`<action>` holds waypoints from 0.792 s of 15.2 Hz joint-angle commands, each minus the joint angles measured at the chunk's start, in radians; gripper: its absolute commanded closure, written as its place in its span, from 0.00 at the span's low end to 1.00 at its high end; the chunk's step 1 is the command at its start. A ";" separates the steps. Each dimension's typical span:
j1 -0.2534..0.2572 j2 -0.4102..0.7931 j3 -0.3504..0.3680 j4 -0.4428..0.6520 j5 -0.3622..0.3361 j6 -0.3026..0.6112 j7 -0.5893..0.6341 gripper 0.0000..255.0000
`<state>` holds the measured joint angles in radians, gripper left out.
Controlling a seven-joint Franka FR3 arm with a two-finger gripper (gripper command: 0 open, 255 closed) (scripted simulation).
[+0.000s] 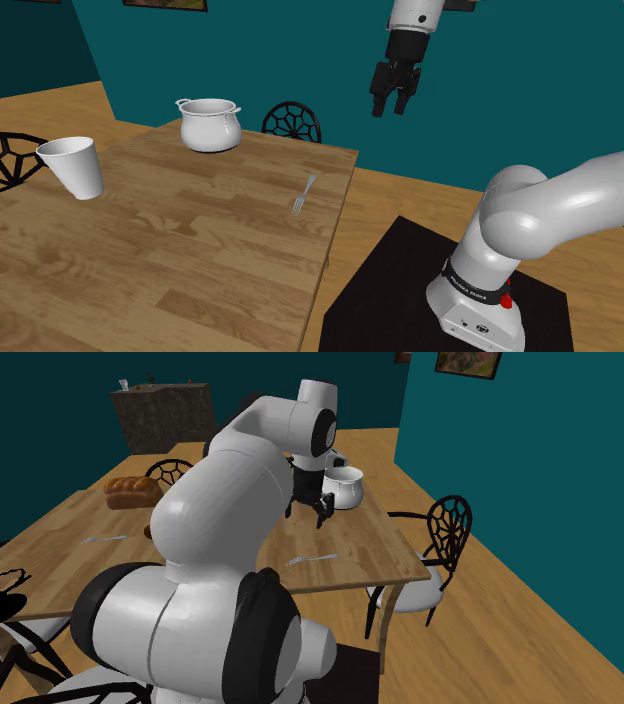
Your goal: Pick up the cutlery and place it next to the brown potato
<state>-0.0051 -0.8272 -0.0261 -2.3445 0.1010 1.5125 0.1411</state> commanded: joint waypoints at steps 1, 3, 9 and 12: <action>0.000 0.000 0.000 0.000 0.000 0.000 0.000 0.00; -0.019 0.016 0.045 -0.046 0.016 0.076 0.083 0.00; -0.077 0.117 0.181 -0.139 0.049 0.308 0.332 0.00; -0.112 0.196 0.247 -0.160 0.051 0.422 0.461 0.00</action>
<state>-0.1048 -0.6583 0.1969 -2.5006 0.1509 1.8949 0.5515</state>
